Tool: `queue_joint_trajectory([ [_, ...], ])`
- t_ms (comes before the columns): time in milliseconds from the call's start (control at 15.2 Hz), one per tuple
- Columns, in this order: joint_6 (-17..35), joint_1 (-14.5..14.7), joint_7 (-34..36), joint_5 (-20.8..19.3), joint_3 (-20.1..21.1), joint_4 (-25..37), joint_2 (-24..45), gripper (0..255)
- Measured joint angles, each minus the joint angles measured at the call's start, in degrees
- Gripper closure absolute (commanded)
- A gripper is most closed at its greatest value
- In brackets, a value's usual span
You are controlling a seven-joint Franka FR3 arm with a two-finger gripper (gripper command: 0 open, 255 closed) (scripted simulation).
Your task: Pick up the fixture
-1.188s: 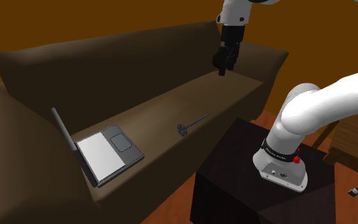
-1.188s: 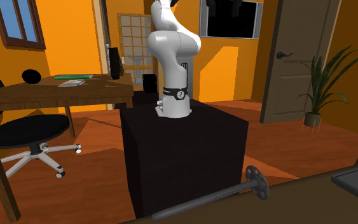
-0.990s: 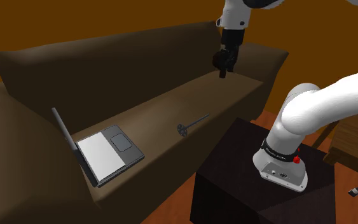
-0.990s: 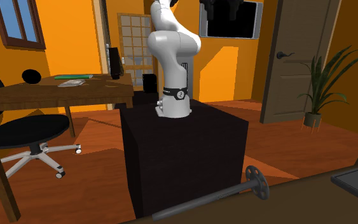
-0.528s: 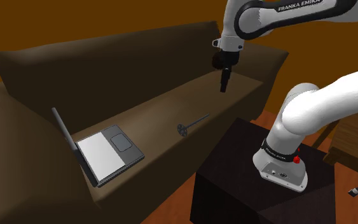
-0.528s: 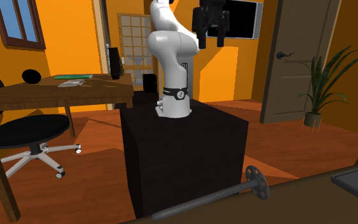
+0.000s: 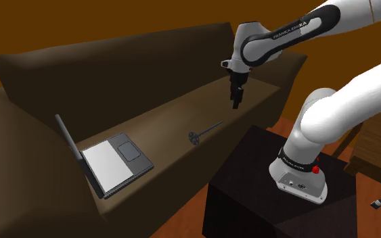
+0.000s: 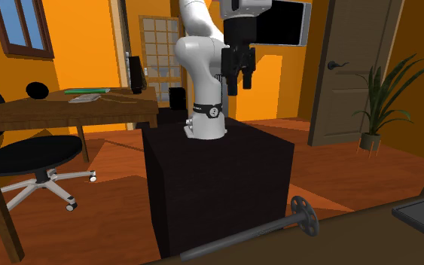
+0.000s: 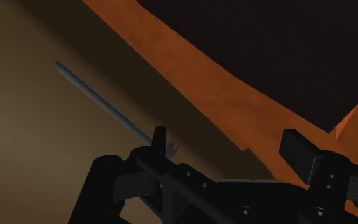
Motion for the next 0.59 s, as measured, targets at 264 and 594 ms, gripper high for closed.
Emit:
queue_joint_trajectory([
  [264, 10.3, 2.1, -10.5, -1.0, -5.2, -0.7, 8.8, 0],
  [594, 22.9, 8.1, -26.7, 4.3, -12.1, 2.0, 23.6, 0],
])
